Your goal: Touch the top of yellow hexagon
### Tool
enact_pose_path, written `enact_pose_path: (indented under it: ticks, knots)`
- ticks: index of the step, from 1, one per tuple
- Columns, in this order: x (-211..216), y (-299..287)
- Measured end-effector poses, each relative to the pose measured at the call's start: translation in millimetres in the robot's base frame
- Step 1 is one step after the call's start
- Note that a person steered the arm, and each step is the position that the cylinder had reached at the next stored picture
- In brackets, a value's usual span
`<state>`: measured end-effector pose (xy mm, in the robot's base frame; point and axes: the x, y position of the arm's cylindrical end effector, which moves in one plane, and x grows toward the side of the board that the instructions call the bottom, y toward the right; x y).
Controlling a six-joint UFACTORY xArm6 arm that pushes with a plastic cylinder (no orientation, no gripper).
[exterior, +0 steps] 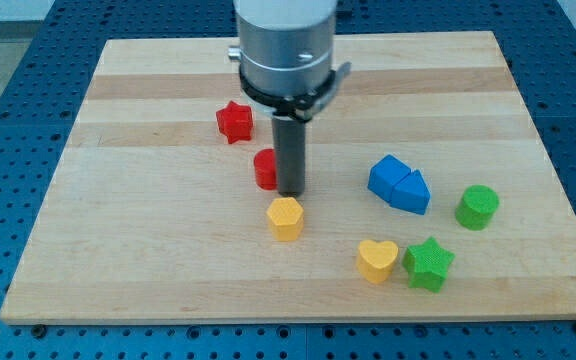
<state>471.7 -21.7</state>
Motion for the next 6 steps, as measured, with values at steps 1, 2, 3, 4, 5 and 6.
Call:
enact_pose_path:
  ticks: [1, 2, 3, 4, 5, 6]
  knots:
    - [-27.5, -16.6]
    - [-53.6, -34.7]
    - [-52.6, -37.9]
    - [-28.6, -22.1]
    - [3.9, 1.6]
    - [25.9, 12.9]
